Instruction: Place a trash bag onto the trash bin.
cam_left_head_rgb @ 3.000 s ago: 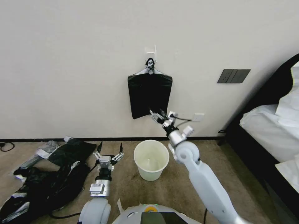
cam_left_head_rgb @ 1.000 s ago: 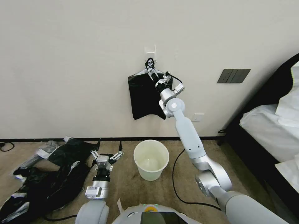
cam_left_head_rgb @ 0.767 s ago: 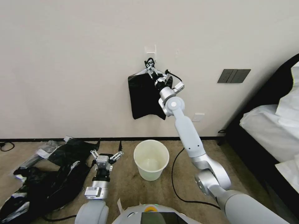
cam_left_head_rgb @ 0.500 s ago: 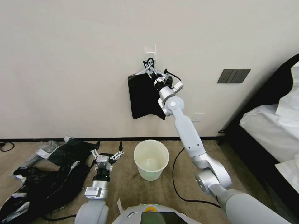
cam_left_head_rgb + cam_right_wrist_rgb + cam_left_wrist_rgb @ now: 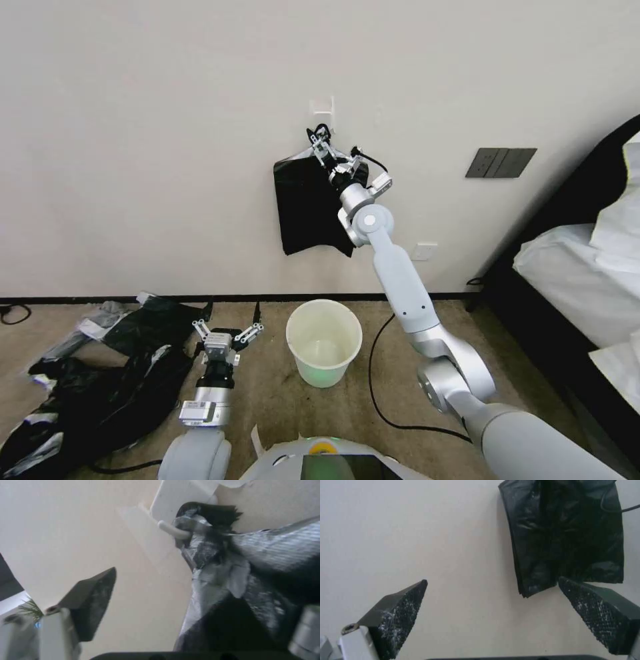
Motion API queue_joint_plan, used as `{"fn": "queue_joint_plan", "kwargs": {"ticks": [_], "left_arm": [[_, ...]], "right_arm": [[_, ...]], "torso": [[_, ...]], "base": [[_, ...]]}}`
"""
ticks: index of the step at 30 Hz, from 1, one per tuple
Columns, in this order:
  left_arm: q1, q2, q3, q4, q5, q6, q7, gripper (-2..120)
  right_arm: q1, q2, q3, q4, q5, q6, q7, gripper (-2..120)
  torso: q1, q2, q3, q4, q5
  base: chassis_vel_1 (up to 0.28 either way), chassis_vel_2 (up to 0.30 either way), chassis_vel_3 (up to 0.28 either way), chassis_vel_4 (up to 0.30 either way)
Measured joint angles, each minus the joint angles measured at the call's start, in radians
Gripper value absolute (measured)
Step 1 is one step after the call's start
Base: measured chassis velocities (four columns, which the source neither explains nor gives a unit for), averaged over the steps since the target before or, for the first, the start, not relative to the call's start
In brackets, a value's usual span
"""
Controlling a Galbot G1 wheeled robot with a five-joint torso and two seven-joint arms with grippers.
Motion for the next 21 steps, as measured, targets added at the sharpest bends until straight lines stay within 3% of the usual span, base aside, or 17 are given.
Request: {"fn": "queue_joint_plan", "kwargs": {"ticks": [3, 12, 17, 19, 21], "left_arm": [[-0.004, 0.000, 0.003, 0.001, 0.000, 0.000, 0.001, 100], [-0.005, 0.001, 0.002, 0.001, -0.001, 0.000, 0.002, 100], [-0.003, 0.001, 0.001, 0.001, -0.001, -0.003, 0.002, 100], [-0.003, 0.001, 0.001, 0.001, -0.001, -0.003, 0.002, 100], [-0.002, 0.000, 0.003, 0.001, -0.001, -0.005, 0.001, 100]], "right_arm": [[-0.001, -0.001, 0.000, -0.002, 0.000, 0.001, 0.000, 69], [-0.006, -0.003, -0.003, -0.007, -0.001, 0.005, -0.001, 42], [-0.016, -0.003, -0.002, -0.001, -0.003, 0.008, -0.004, 20], [-0.017, -0.003, -0.002, -0.001, -0.003, 0.008, -0.004, 18], [-0.019, -0.001, -0.002, 0.003, -0.006, 0.010, -0.005, 6]], "torso": [[0.000, 0.000, 0.000, 0.0001, -0.0001], [0.000, 0.000, 0.000, 0.0001, 0.0000], [0.000, 0.000, 0.000, 0.0001, 0.0000], [0.000, 0.000, 0.000, 0.0001, 0.0000], [0.000, 0.000, 0.000, 0.0001, 0.0000]], "base": [[0.000, 0.000, 0.000, 0.000], [0.000, 0.000, 0.000, 0.000], [0.000, 0.000, 0.000, 0.000], [0.000, 0.000, 0.000, 0.000], [0.000, 0.000, 0.000, 0.000]]}}
